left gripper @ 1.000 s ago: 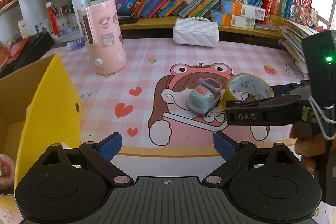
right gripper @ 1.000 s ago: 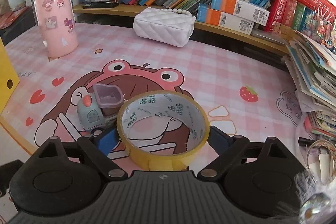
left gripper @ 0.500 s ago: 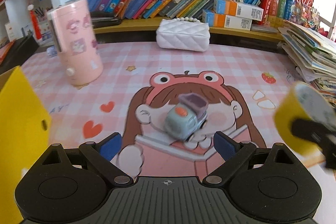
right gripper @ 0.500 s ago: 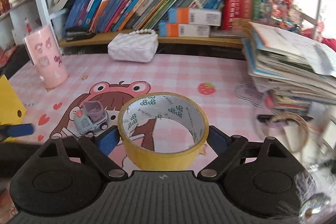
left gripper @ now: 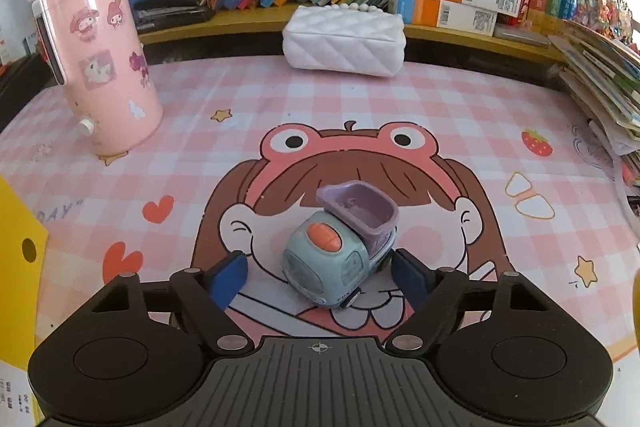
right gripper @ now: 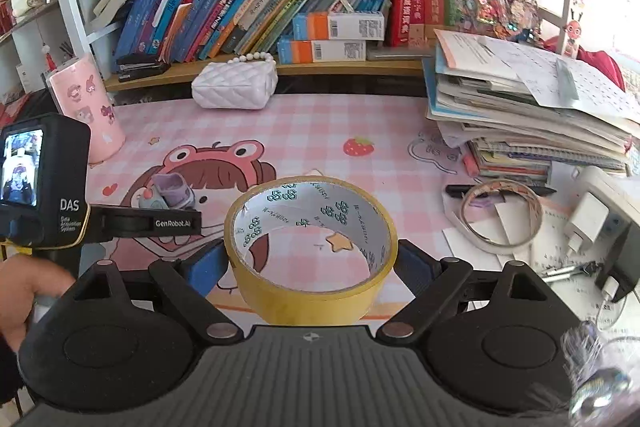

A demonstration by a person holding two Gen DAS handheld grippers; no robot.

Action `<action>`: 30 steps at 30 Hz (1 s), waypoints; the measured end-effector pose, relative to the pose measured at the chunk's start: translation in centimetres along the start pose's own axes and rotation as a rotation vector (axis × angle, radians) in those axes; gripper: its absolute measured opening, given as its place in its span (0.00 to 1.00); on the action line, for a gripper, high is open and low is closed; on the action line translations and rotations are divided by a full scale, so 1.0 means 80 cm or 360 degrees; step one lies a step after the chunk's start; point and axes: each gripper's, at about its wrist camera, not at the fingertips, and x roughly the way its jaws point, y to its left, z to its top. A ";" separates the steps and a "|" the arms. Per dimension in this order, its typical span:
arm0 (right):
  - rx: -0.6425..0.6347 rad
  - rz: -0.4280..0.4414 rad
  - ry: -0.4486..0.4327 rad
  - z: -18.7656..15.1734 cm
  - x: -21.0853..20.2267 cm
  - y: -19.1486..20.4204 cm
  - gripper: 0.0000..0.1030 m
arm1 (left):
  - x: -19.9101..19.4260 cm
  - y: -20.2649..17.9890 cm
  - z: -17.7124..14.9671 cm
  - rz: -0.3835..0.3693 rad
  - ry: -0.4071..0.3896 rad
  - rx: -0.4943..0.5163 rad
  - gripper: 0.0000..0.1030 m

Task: Organize objects
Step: 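Grasp the yellow tape roll with the right tool while the left tool grasps the toy car, then lift the toy car and tape roll and carry them to the yellow box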

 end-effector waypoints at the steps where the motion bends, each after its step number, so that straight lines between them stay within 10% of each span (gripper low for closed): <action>1: 0.0000 -0.0004 0.0001 0.000 -0.001 -0.001 0.86 | -0.001 -0.001 0.000 -0.0005 -0.0011 0.0007 0.63; 5: -0.0011 -0.0018 0.0004 -0.002 -0.003 0.000 0.86 | -0.007 -0.004 0.000 -0.0036 -0.0008 0.0043 0.41; 30: -0.0142 0.0045 0.0091 -0.038 -0.021 0.086 0.86 | -0.199 0.073 -0.083 -0.0237 -0.0125 -0.0158 0.40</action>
